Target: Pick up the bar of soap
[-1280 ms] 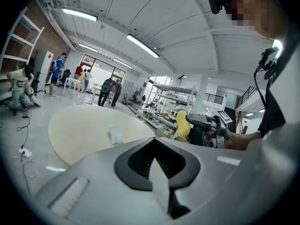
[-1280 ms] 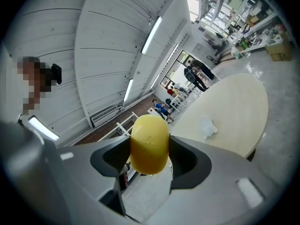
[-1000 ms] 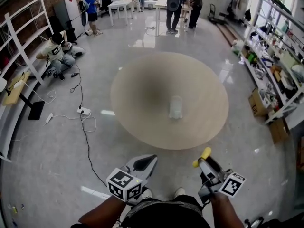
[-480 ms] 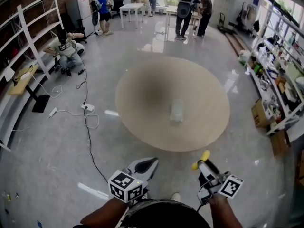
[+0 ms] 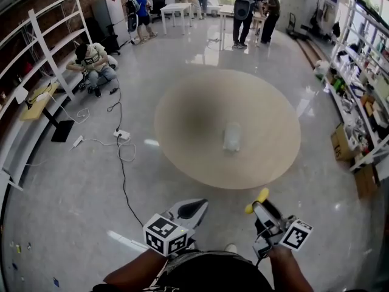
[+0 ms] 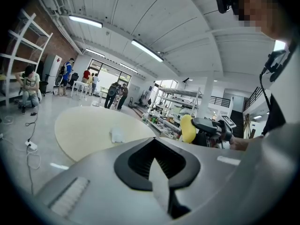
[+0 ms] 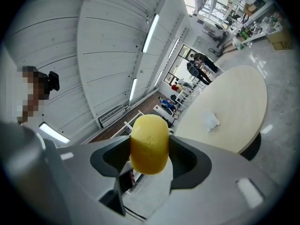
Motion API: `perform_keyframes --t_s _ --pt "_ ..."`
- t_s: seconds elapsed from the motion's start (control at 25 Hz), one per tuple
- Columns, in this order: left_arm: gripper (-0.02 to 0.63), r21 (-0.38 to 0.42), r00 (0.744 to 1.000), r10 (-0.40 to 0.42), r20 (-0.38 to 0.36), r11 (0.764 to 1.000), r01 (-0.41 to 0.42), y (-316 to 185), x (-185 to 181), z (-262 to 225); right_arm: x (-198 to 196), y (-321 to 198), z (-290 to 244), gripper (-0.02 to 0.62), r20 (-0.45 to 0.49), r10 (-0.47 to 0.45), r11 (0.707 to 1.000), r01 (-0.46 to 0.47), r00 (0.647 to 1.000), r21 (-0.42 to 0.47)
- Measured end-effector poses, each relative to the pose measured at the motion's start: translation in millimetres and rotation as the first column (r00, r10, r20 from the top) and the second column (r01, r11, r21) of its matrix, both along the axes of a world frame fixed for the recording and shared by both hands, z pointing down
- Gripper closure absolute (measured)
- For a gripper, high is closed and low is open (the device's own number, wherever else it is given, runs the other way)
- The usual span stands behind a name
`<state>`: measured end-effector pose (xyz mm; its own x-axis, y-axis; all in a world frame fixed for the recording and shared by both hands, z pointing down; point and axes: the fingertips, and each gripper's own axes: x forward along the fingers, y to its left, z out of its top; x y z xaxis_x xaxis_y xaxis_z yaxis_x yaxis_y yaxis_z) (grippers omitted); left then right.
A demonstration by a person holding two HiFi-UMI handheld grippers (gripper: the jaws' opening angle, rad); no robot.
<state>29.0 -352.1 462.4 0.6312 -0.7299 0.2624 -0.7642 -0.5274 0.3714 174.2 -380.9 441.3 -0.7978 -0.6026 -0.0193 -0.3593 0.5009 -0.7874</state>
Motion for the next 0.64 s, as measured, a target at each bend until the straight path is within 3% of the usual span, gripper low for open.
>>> perform_keyframes --t_s 0.64 --pt "0.598 0.003 1.0 0.017 0.005 1.0 -0.017 1.1 3.2 -1.8 3.8 -1.3 -0.9 0.331 -0.019 0.007 1.0 -0.007 1.0 0.008"
